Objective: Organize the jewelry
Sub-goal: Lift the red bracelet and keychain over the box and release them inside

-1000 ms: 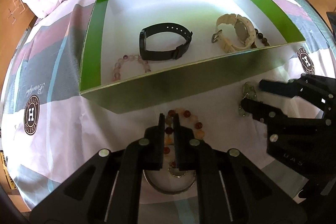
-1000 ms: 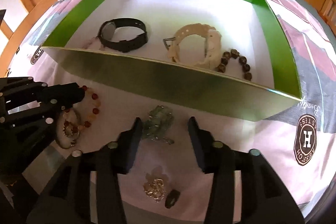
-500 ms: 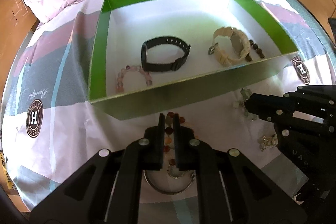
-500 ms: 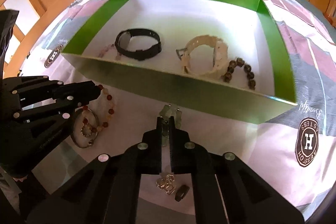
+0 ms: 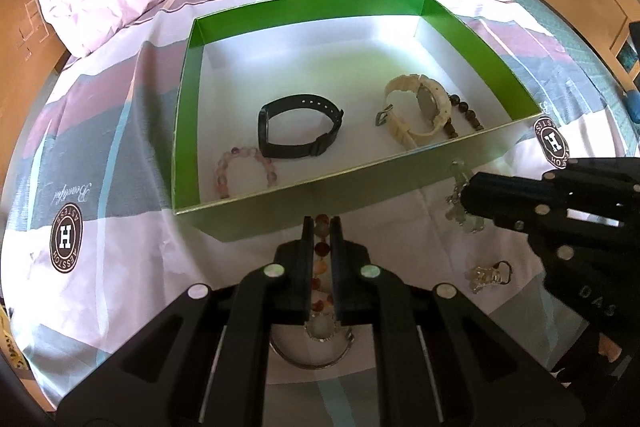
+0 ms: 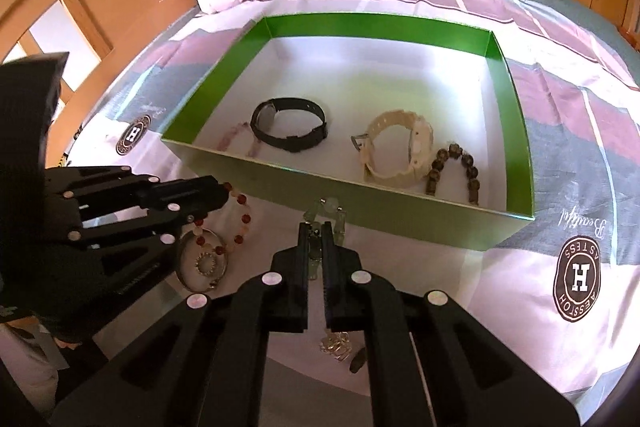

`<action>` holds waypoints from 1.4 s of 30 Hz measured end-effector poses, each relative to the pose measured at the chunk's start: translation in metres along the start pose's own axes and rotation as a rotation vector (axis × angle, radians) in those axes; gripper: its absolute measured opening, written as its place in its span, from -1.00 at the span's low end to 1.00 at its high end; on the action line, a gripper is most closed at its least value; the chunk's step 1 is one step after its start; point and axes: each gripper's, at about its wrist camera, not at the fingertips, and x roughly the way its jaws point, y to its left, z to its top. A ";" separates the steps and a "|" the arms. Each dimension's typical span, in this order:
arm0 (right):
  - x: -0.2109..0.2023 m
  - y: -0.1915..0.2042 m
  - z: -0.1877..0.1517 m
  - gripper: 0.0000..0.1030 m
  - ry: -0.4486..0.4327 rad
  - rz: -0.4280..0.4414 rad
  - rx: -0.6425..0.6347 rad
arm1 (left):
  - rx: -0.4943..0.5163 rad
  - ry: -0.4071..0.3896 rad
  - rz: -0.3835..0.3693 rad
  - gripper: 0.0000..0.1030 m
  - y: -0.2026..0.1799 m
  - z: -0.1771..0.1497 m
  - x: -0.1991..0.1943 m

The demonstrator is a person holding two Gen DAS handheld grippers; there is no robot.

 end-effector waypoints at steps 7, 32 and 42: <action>-0.014 -0.004 0.007 -0.89 -0.050 0.023 0.004 | -0.004 -0.051 -0.040 -0.85 0.004 0.006 -0.016; 0.006 -0.043 0.063 -0.89 -0.153 0.066 0.158 | -0.261 -0.129 -0.216 -0.86 0.060 0.062 -0.030; 0.026 -0.034 0.074 -0.89 -0.149 0.055 0.136 | -0.224 -0.107 -0.229 -0.86 0.035 0.077 -0.007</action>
